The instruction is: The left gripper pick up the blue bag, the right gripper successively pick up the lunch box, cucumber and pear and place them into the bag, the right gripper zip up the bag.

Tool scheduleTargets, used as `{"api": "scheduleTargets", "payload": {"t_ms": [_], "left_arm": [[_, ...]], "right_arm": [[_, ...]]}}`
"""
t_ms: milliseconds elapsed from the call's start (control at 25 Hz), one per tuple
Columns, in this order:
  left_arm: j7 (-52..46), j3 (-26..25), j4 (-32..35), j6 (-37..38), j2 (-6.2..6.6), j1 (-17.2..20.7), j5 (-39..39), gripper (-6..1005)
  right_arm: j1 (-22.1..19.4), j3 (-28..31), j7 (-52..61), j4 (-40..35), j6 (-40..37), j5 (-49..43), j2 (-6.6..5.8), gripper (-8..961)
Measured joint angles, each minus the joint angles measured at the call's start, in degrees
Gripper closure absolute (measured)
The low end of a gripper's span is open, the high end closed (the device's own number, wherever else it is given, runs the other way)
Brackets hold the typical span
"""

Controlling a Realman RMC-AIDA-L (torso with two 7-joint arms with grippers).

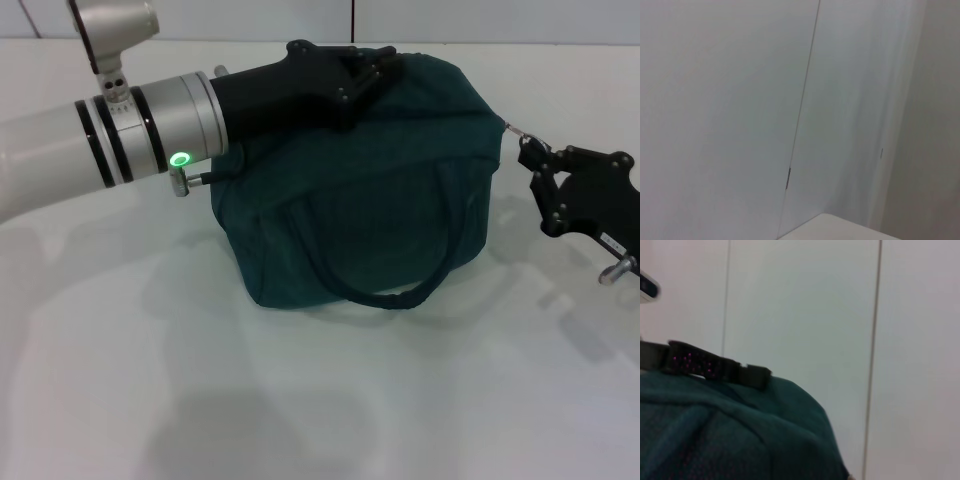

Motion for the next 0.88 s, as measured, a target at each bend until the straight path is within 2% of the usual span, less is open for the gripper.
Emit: {"api": "scheduleTargets", "payload": {"t_ms": [320, 560, 760, 880], "left_arm": [[0.0, -0.1, 0.0, -0.3, 0.09, -0.1, -0.7, 930], [-0.5, 0.3, -0.2, -0.3, 0.05, -0.4, -0.7, 924], [-0.8, 0.3, -2.0, -0.3, 0.00, -0.5, -2.1, 919], [-0.3, 0.1, -3.7, 0.1, -0.02, 0.2, -5.9, 916]], "right_arm": [[-0.9, 1.9, 0.3, 1.0, 0.9, 0.0, -0.08, 929], [-0.4, 1.2, 1.4, 0.7, 2.2, -0.2, -0.04, 926], [0.3, 0.4, 4.8, 0.4, 2.5, -0.5, -0.46, 923], [0.3, 0.6, 5.2, -0.1, 1.9, -0.5, -0.51, 805]]}}
